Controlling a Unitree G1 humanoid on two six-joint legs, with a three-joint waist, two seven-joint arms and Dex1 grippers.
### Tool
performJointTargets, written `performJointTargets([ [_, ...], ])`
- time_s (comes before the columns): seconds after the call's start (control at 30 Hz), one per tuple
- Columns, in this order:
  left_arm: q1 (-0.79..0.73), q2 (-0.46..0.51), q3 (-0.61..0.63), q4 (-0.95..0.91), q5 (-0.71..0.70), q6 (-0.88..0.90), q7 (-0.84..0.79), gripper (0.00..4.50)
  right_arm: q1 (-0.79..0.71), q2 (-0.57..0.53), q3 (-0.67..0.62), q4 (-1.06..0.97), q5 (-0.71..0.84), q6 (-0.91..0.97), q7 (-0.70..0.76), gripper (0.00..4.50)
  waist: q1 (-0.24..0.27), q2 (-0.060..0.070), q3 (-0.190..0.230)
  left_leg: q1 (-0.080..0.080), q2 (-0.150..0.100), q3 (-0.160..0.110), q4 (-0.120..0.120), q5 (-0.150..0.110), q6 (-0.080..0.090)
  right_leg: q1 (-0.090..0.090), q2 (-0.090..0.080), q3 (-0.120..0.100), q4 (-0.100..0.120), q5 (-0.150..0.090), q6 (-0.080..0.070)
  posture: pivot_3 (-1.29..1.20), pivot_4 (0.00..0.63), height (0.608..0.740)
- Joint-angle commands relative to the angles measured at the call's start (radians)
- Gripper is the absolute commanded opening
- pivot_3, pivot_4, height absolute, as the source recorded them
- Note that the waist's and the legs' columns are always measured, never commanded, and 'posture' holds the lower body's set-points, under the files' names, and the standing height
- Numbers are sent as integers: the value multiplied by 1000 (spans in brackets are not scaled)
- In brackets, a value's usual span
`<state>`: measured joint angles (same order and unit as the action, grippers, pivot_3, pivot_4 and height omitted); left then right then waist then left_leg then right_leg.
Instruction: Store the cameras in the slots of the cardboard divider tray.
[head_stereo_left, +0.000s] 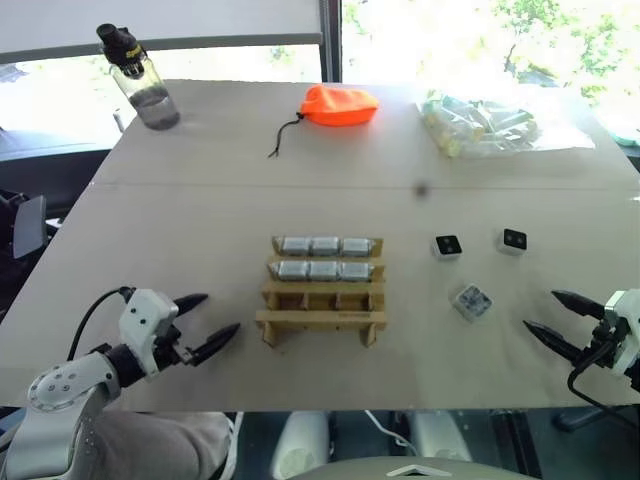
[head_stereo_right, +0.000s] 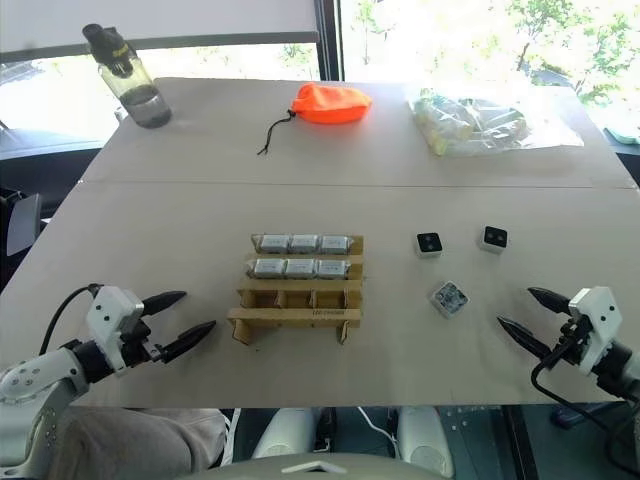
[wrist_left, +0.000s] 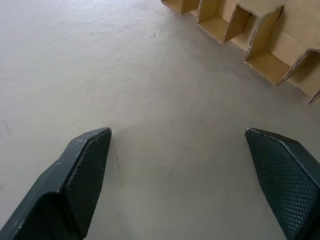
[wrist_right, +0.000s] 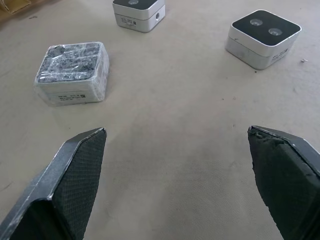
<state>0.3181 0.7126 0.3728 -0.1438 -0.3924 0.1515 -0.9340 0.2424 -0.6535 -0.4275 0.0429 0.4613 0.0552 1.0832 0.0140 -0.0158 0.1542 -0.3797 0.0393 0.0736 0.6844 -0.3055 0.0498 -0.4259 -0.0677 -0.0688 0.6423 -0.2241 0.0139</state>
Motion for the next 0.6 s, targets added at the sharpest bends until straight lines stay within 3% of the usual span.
performJointTargets([
  [0.03, -12, -2, 7, 10, -6, -30, -12, 4455, -13, 8, -10, 18, -8, -63, -7, 4477, 0, 0, 0, 0, 0, 0, 0, 0, 0, 0, 0, 0, 0, 0, 0, 0, 150, 726],
  [0.6, -51, -9, 24, 27, -20, -27, -7, 4455, -19, -5, 37, 19, -17, -45, -9, 4477, 0, 0, 0, 0, 0, 0, 0, 0, 0, 0, 0, 0, 0, 0, 0, 0, 150, 726],
])
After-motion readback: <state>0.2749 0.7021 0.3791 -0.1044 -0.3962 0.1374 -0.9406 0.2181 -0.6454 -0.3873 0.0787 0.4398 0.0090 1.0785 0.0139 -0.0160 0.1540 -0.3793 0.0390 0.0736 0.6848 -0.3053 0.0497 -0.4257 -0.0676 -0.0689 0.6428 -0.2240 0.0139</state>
